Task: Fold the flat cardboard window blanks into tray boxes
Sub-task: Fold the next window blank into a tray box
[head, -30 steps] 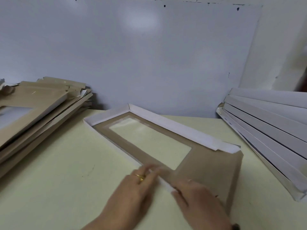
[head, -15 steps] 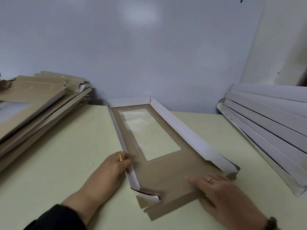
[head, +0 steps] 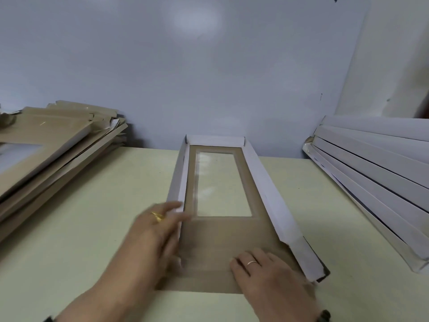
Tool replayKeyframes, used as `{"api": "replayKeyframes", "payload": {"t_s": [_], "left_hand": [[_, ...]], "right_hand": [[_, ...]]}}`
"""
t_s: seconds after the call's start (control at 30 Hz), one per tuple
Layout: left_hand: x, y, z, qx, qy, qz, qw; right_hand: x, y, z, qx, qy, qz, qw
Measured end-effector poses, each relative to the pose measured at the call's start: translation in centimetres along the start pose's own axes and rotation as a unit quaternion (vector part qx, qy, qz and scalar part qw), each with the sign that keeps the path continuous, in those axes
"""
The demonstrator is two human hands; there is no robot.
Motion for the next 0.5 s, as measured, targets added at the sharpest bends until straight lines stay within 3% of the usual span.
{"api": "replayKeyframes", "payload": {"t_s": [0.07,0.13,0.23,0.3,0.33,0.4,0.5], "left_hand": [[-1.1,-1.8,2.5,0.052,-0.068,-0.121,0.989],[-2.2,-4.2,3.2,0.162,-0.109,-0.186,0.963],[-2.6,-4.5,2.8,0.277,-0.062,-0.206,0.937],[-2.7,-4.4,2.1,0.259,-0.044,-0.257,0.930],[-2.7,-4.8,1.7,0.211,-0.105,-0.209,0.949],[-3.0,-4.7,0.2,0.146,-0.087,-0.247,0.954],[-2.1,-4.2,-2.1,0.164,-0.105,-0.163,0.967]], "right_hand": [[-0.2,-0.4,0.2,0.074,-0.011,-0.056,0.996],[-0.5,-0.5,0.6,0.180,0.002,-0.127,0.975],[-1.0,-0.4,1.1,0.211,-0.031,-0.205,0.955],[-1.4,0.1,1.7,0.212,-0.047,-0.239,0.947],[-1.6,0.3,1.9,0.236,-0.050,-0.258,0.936],[-1.9,0.1,2.6,0.314,-0.029,-0.217,0.924],[-3.3,-0.5,4.0,0.426,-0.048,-0.198,0.881]]}}
Point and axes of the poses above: each hand's wrist, its own x-axis towards the middle knuckle, its own y-axis out of the back of the hand, z = x × y, the point moved 3 cm from there along x, towards the middle knuckle, and after that the axes turned 13 degrees about y, right-handed, at the moved point
